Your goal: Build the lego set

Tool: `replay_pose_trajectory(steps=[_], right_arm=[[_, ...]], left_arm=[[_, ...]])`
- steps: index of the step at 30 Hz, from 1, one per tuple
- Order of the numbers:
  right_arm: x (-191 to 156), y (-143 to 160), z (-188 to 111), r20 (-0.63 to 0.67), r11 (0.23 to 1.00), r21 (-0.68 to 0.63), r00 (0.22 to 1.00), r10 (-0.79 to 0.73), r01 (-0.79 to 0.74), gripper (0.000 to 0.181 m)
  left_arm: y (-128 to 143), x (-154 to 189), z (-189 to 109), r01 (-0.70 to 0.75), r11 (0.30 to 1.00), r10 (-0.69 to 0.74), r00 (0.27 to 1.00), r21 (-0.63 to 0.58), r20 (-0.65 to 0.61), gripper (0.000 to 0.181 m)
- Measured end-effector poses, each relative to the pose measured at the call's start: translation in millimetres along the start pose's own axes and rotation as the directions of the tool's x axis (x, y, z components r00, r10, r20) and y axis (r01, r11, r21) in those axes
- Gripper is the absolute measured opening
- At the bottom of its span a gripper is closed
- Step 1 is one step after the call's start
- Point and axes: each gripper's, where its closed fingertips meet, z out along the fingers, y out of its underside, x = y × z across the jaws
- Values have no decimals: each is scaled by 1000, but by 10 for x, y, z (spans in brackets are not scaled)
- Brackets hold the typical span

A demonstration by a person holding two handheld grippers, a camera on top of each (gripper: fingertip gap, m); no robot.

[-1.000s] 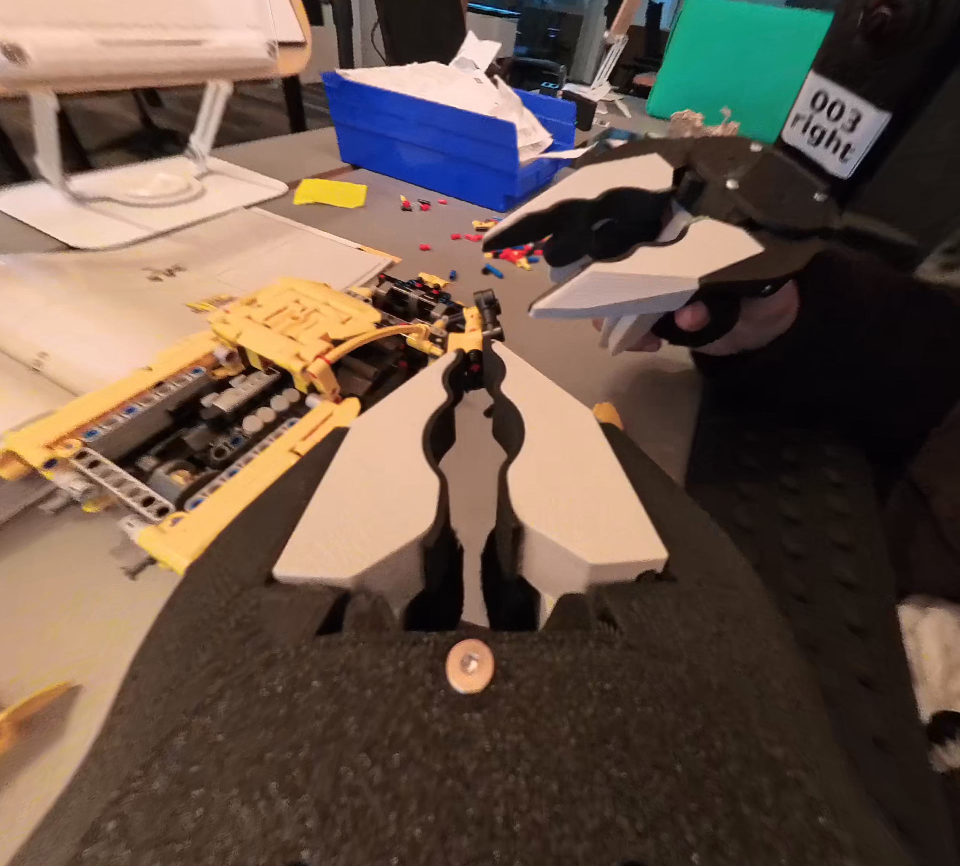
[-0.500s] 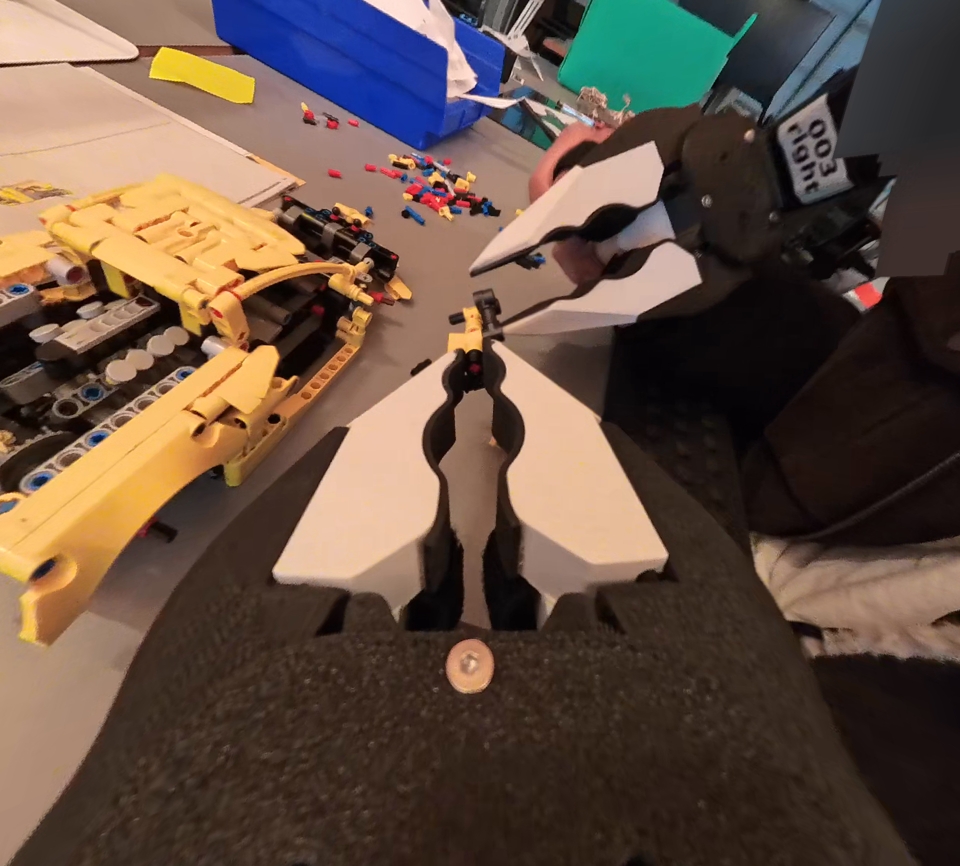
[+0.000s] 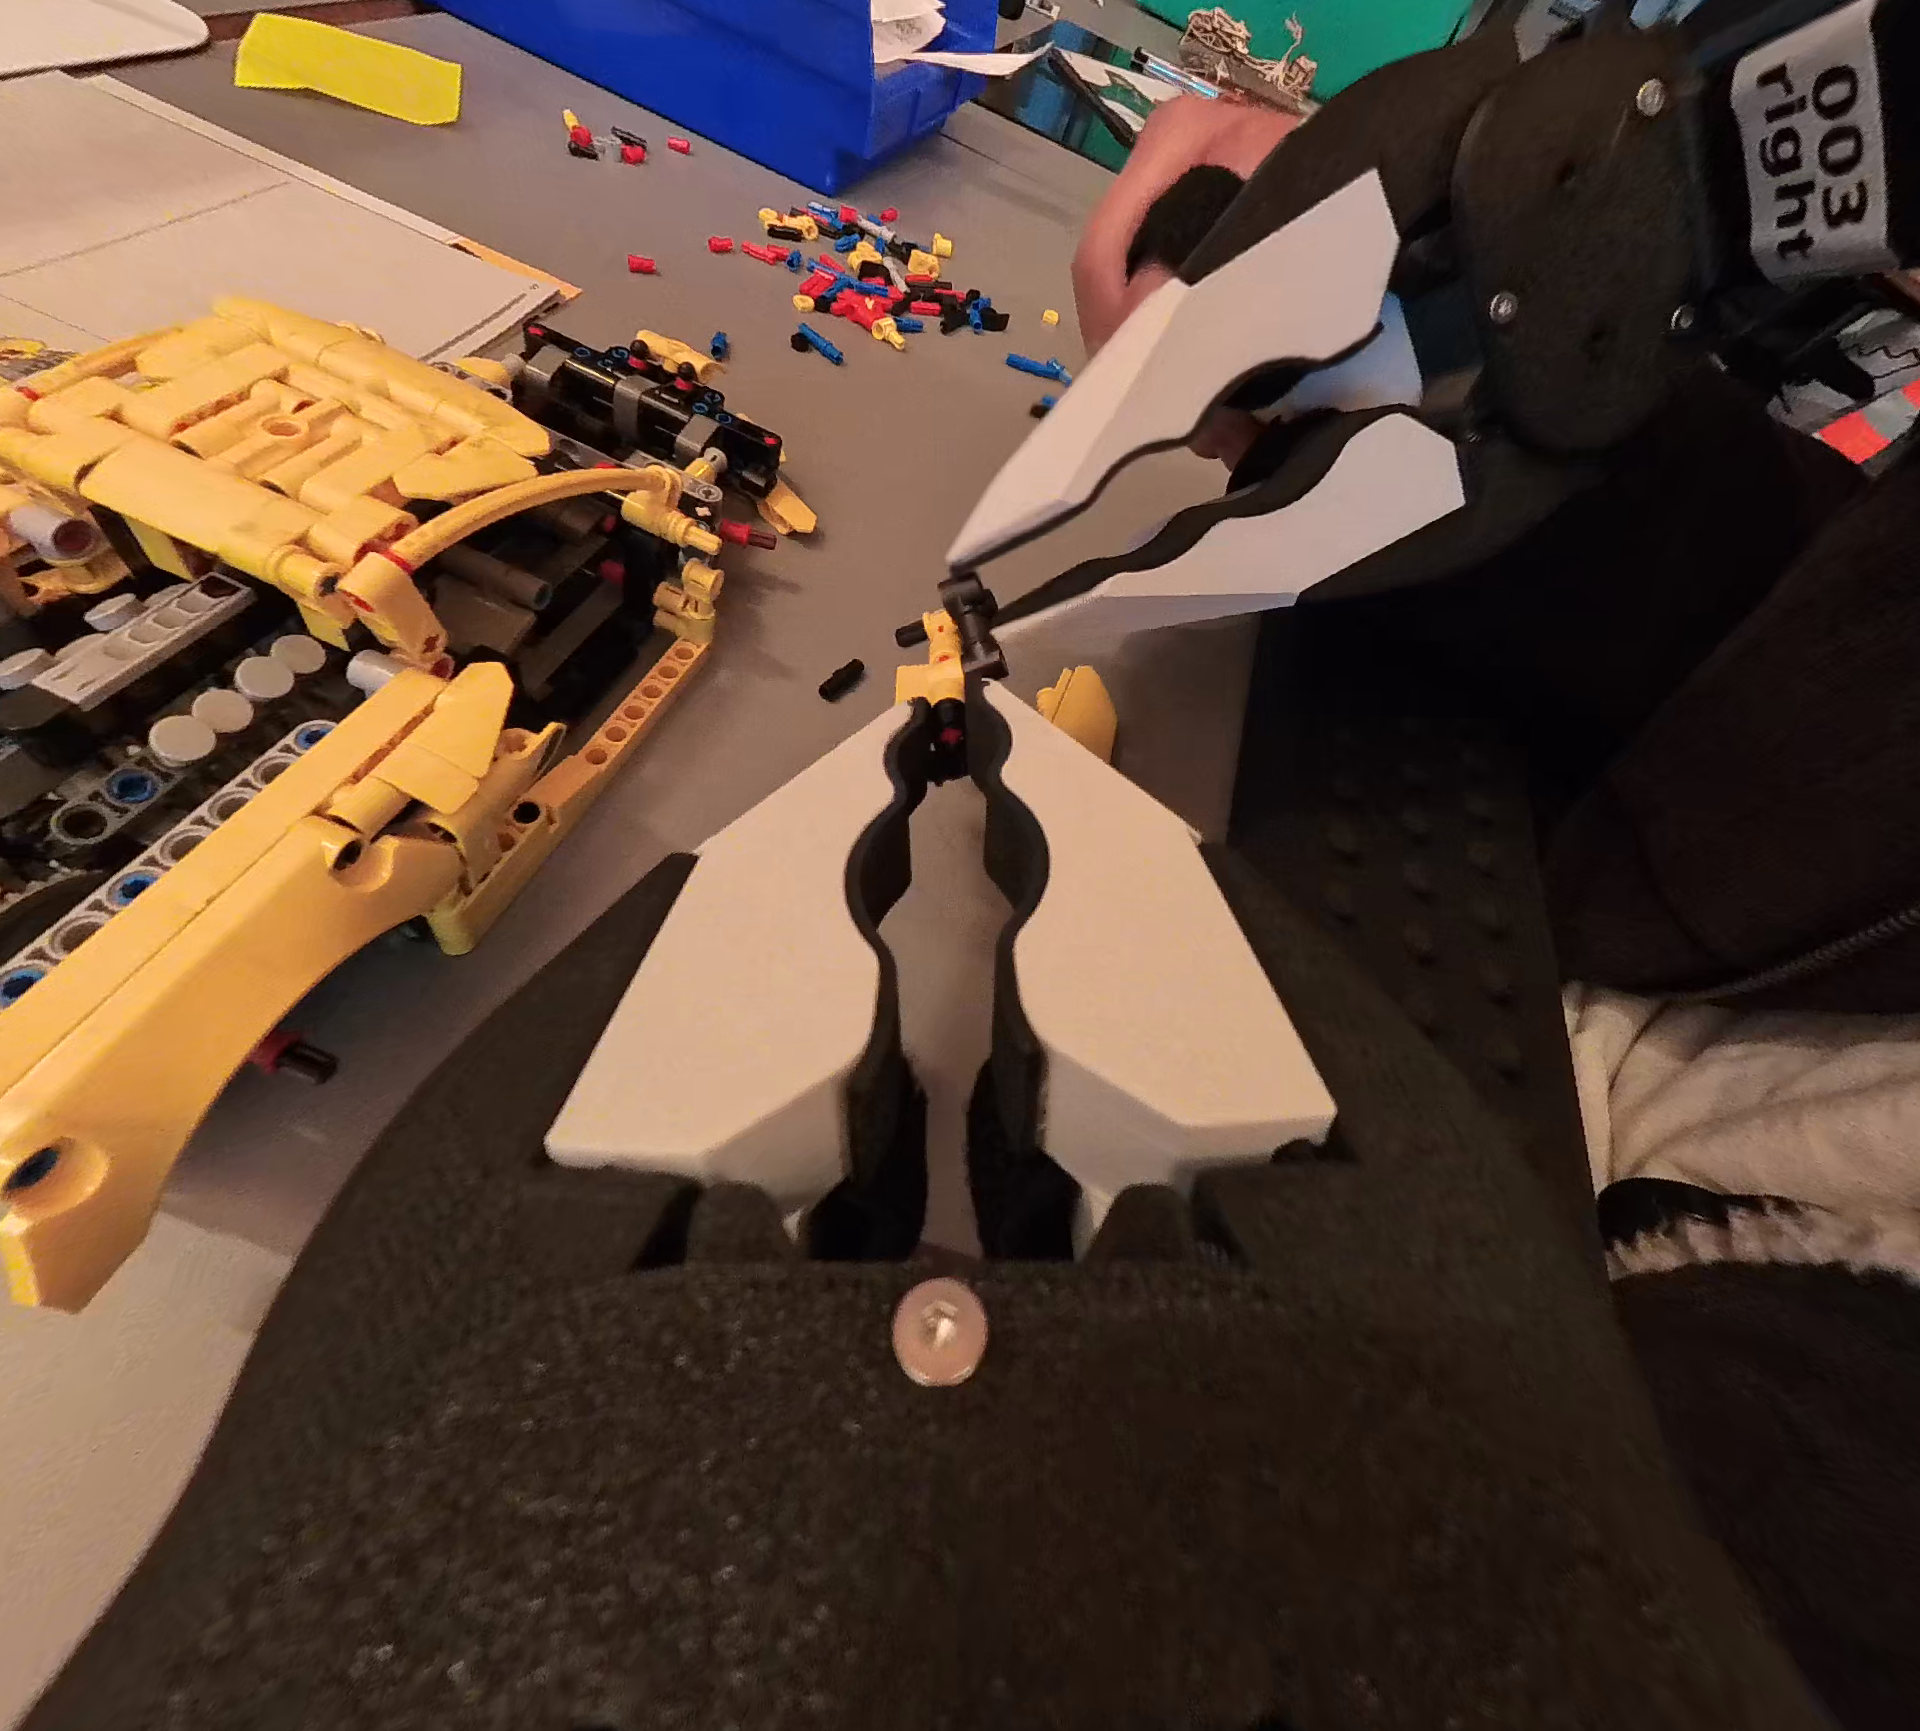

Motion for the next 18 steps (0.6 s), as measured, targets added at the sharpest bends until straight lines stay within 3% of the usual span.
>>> replay_pose_trajectory(steps=[7, 10, 18], right_arm=[[-40, 16, -11, 38, 1000, 13, 999, 23, -24, 8], [-76, 37, -2, 58, 1000, -8, 998, 21, -20, 19], [-104, 54, 12, 65, 1000, -17, 998, 10, -9, 10]], left_arm=[[34, 23, 9, -9, 1000, 9, 1000, -20, -14, 6], [55, 33, 17, -12, 999, 11, 1000, -32, -20, 6], [69, 45, 19, -18, 999, 17, 999, -40, -27, 6]])
